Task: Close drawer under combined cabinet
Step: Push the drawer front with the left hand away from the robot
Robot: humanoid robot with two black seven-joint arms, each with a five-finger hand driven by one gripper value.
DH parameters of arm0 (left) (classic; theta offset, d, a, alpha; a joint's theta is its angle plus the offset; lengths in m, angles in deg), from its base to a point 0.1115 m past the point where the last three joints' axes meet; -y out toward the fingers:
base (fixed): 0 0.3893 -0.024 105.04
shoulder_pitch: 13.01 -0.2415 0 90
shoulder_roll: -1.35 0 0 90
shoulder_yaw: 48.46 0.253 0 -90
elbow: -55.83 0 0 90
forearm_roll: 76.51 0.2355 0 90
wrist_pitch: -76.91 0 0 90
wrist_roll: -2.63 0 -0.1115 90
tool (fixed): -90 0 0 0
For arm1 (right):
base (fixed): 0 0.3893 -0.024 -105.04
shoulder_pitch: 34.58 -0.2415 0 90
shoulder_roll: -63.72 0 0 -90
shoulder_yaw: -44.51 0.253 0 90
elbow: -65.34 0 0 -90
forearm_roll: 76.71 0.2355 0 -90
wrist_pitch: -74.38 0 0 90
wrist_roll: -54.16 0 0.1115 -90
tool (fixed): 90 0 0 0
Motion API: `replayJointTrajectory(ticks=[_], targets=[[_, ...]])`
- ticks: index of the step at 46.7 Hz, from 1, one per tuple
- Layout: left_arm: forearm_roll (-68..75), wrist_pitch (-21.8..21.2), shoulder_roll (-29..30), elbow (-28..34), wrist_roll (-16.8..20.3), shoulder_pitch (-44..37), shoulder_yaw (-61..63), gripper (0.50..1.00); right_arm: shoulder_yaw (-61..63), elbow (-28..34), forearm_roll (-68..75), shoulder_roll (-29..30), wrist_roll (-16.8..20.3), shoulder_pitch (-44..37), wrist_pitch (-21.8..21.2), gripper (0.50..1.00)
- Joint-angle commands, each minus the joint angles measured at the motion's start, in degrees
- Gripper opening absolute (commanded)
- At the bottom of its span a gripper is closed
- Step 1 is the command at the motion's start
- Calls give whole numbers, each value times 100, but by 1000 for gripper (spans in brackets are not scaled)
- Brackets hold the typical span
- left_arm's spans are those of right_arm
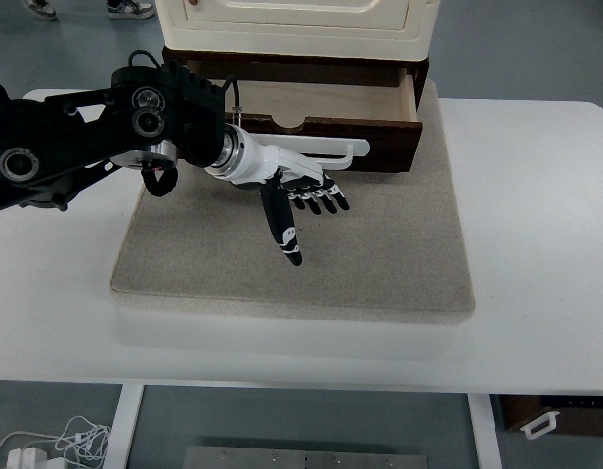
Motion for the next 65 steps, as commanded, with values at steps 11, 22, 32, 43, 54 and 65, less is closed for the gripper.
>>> replayJointTrajectory(ticks=[11,22,32,43,54,65], targets=[[64,18,-9,427,27,0,-30,1000,0,0,0,0,0,0,-3,952],[81,27,-18,665,36,0,-215,1000,0,0,0,0,0,0,-3,952],[90,27,-97,867,53,18,-241,1000,0,0,0,0,0,0,-3,952],[230,18,-106,1139,80,44,-241,1000,0,0,0,0,0,0,-3,952],[292,0,-106,1306,141,62,-250,1000,0,-9,0,0,0,0,-3,952],[327,-35,-114,1535,168,88,-364,1000,0,0,0,0,0,0,-3,952]])
